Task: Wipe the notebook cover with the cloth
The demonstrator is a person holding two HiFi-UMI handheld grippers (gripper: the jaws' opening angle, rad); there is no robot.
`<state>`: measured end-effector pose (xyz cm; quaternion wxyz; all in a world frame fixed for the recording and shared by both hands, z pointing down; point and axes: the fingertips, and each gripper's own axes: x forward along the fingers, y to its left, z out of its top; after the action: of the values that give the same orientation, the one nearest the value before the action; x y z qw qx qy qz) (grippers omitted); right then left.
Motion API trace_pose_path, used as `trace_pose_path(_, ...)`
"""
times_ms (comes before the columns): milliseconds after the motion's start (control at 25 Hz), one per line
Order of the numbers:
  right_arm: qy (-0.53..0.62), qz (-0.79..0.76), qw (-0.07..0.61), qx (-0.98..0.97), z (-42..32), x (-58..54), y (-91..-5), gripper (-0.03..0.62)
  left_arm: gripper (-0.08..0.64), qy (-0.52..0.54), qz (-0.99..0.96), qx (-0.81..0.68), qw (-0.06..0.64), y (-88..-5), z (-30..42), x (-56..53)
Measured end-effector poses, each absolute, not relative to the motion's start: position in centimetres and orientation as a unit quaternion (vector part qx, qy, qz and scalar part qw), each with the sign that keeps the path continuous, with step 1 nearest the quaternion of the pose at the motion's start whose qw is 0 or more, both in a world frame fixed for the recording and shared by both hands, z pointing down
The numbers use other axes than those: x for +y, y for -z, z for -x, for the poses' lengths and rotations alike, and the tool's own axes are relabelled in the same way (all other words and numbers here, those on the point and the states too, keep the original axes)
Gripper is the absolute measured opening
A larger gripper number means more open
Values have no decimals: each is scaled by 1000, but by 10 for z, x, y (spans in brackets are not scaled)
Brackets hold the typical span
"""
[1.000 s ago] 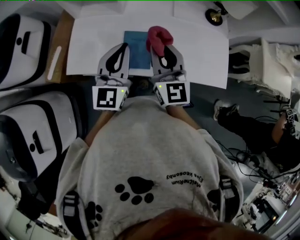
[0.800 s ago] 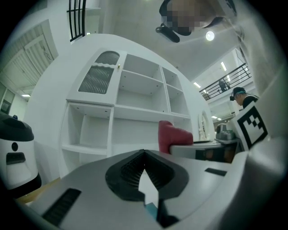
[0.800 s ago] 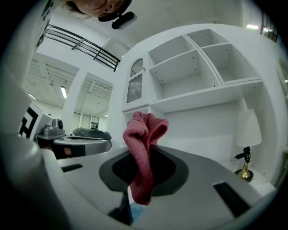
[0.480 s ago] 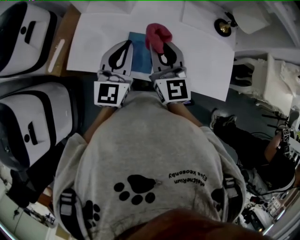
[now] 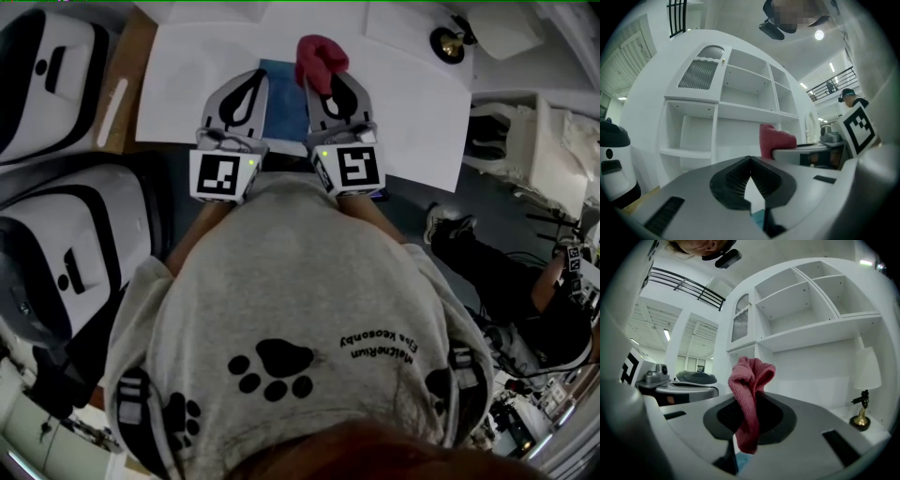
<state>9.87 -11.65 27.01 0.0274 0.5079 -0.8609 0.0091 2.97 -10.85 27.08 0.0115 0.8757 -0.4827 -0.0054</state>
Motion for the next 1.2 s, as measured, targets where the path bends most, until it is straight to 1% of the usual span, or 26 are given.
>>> trace_pose_path(240,-5,-511,32,-859,-93,-135,-272,60,12,-5,-880,-475,18,-276,-18,-122)
trace_pose_path(840,-7,-492,55,-869,-80,-175,-306,63,12,-27,-874,-484,44,-322,-1,-138)
trace_pose_path(1200,-9,-458,94,-884,-73,-187,-341,63,12,-41,-869,-489,67,-357,5,-136)
